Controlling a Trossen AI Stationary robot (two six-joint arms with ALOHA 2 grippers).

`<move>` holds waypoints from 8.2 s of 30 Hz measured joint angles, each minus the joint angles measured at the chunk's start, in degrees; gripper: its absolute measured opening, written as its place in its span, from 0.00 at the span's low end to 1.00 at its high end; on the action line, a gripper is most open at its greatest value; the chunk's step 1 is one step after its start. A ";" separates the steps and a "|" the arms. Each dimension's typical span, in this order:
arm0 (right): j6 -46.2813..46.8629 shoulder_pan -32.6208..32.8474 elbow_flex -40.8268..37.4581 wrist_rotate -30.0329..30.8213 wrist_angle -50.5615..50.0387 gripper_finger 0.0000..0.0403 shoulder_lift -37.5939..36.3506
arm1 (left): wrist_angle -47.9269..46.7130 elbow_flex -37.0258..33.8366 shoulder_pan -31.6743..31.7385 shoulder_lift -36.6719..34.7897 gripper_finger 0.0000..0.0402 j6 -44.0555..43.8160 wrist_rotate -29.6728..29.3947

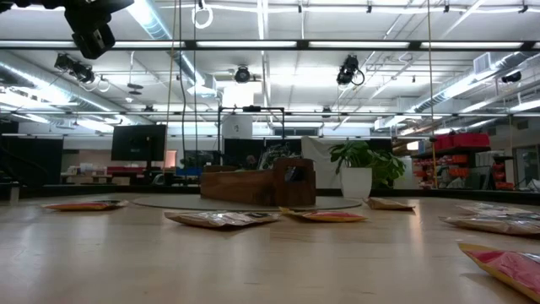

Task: Pick & Place Tea
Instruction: Put the brown tea bag into the middle section of the wooden organizer

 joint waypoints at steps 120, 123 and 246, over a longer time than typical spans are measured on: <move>41.01 0.12 -36.25 -28.75 1.16 0.00 -12.34 | 1.23 -0.04 7.13 7.58 0.50 -1.69 2.49; 42.70 -0.37 -36.25 -28.75 5.57 0.00 -12.34 | 6.50 -0.04 7.13 11.49 0.50 1.50 3.78; 17.95 -7.75 -19.34 -25.54 -18.34 0.58 -14.59 | -10.54 46.25 27.40 63.87 0.00 13.58 54.31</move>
